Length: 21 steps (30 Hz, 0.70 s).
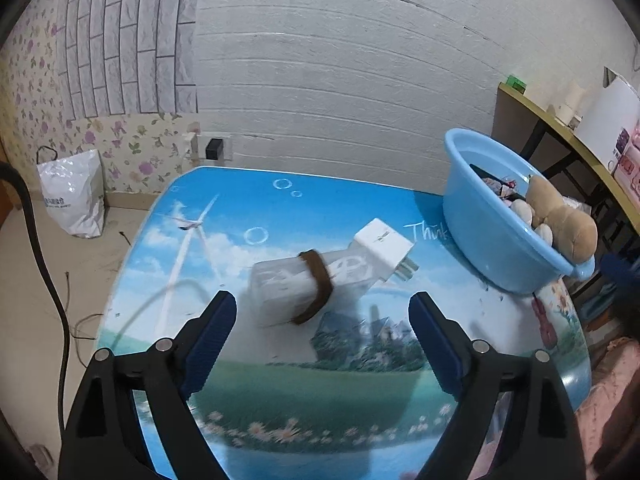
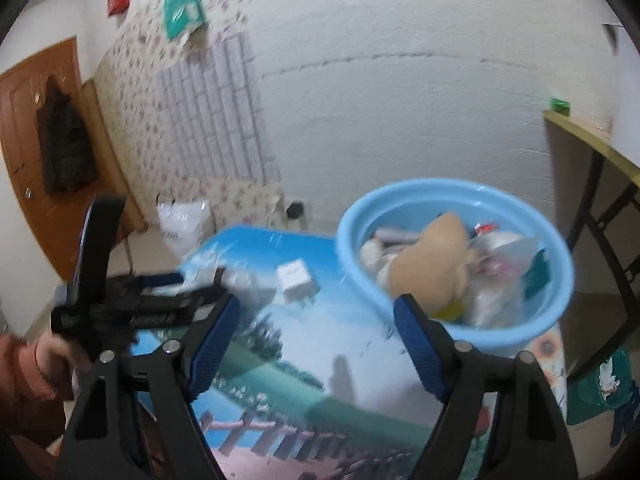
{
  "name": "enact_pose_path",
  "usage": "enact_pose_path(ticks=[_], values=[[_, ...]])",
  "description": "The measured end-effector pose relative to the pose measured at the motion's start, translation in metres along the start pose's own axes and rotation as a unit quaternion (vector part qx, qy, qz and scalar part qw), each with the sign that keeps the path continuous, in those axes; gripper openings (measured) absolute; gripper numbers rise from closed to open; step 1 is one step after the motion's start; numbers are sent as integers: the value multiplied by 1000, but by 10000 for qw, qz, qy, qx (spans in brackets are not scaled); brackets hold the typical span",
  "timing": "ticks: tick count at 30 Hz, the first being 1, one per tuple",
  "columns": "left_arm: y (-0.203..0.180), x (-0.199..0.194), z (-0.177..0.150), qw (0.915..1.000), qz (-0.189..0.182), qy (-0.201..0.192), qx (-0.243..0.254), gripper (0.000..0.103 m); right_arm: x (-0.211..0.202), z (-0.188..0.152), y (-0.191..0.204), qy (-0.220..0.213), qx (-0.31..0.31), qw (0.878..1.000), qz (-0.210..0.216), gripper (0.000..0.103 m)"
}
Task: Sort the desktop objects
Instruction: 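Move both tools back toward the strapped cable box and white charger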
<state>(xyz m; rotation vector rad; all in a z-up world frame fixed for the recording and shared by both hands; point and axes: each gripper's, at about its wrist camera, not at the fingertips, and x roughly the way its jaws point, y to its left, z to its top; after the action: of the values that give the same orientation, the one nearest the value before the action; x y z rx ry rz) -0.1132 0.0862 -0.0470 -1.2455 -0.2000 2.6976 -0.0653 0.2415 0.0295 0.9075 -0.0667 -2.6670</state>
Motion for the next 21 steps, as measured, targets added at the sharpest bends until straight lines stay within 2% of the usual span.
enact_pose_path(ticks=[2,5,12,17,19,21], values=[[-3,9,2,9999,-43,51,-132,89,7,-7,4,169,-9,9999,21,75],[-6,16,4,9997,122,-6,-196,94,15,-17,5,361,-41,9993,-47,73],[-7,37,10,9986,484,36,-197,94,33,-29,-1,611,-118,9978,-219,73],[0,49,13,9987,461,194,-123,94,53,-25,0,767,-138,9967,-235,73],[2,48,13,9989,449,128,-34,87,58,-22,3,783,-157,9966,-211,73],[6,48,12,9985,529,130,22,69,67,-18,6,859,-170,9960,-162,73]])
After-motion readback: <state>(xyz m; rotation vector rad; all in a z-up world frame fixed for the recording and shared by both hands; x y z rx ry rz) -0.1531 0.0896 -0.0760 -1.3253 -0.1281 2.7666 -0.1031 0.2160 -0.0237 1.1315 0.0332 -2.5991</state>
